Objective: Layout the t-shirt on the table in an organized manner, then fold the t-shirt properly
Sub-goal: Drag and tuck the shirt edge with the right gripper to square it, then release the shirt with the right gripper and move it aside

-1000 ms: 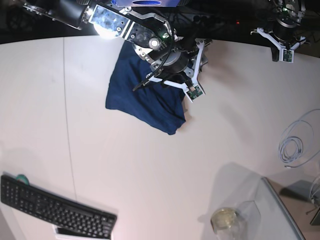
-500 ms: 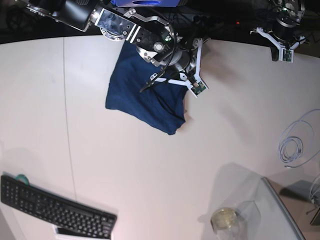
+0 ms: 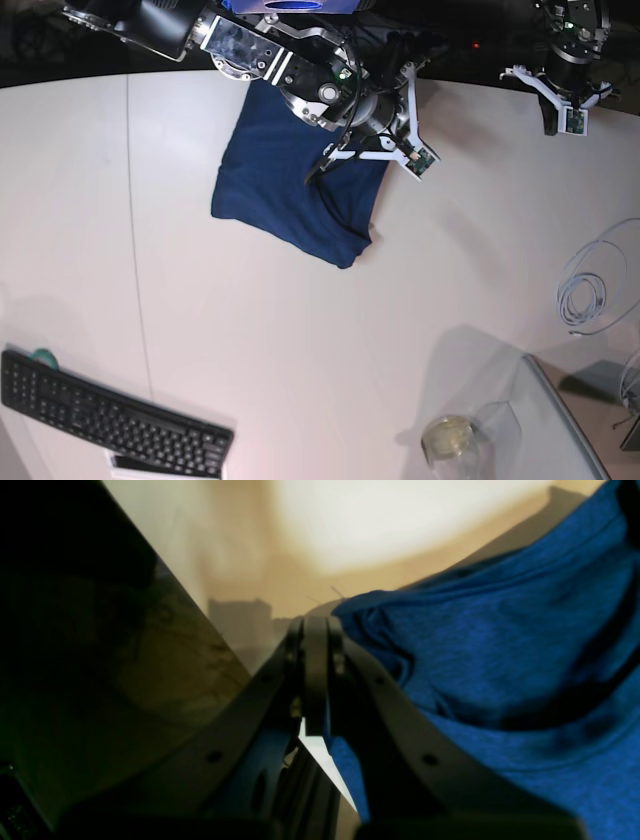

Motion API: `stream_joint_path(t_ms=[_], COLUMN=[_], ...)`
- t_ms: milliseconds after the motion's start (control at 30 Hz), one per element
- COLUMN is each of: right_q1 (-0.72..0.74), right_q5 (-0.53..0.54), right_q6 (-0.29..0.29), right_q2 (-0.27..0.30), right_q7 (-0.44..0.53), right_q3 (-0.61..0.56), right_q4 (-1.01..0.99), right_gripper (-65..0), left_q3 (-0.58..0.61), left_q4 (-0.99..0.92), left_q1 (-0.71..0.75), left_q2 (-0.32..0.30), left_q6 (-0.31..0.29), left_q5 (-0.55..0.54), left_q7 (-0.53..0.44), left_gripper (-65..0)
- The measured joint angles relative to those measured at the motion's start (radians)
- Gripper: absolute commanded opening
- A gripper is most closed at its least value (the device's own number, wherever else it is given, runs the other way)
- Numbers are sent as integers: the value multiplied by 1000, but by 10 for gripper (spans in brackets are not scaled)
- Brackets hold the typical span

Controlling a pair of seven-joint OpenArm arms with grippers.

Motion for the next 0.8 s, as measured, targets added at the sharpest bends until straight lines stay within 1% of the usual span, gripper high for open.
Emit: stream_joint_path(t_ms=[33,100,133,167,233,333,400,533,567,600,667,700,733,767,800], right_q1=[0,0,-1,0,0,0,0,-2,-2,0,5,0,-10,-25,-37], right_q5=[-3,-3,-3,0,-1,-1,-1,-4,-2,-2,-4,8,18,8,-14], right_q6=[16,71,86,90,90,92,93,103,102,102,100,99,78,36,10], right_q2=[-5,-13,-16,-17,-16,-16,-17,-5,0,10,44,68,84,103,123], right_q7=[0,0,0,0,-1,0,-1,-12,-10,-6,-6,-9,-10,-6,0], right_q3=[0,0,0,1,3,5,5,5,5,5,9,43,97,156,222], right_q4=[-14,-31,-36,-41,-42,-42,-39,72,108,144,212,238,257,269,271], right_gripper=[-642,-642,-642,-642,-641,-630,-566,-387,-362,-350,-353,-353,-353,-353,-353], left_q3=[0,4,8,16,27,40,61,101,109,119,127,128,130,130,134], left_q4=[12,39,48,55,79,122,151,180,187,195,235,266,290,308,314], left_q1=[-5,-7,-14,-24,-51,-108,-137,-184,-200,-216,-237,-237,-237,-234,-234], left_q2=[8,21,32,43,48,61,66,72,72,71,70,66,59,51,37], left_q6=[-2,-5,-2,0,-18,2,-5,-6,-4,0,0,0,-2,0,0], left_q5=[0,0,1,0,0,0,-2,-3,-1,-6,-105,-175,-245,-324,-394], left_q7=[-1,1,6,29,123,189,212,300,324,344,391,418,435,456,472], left_gripper=[-650,-650,-650,-650,-650,-650,-650,-650,-650,-650,-650,-650,-650,-650,-627])
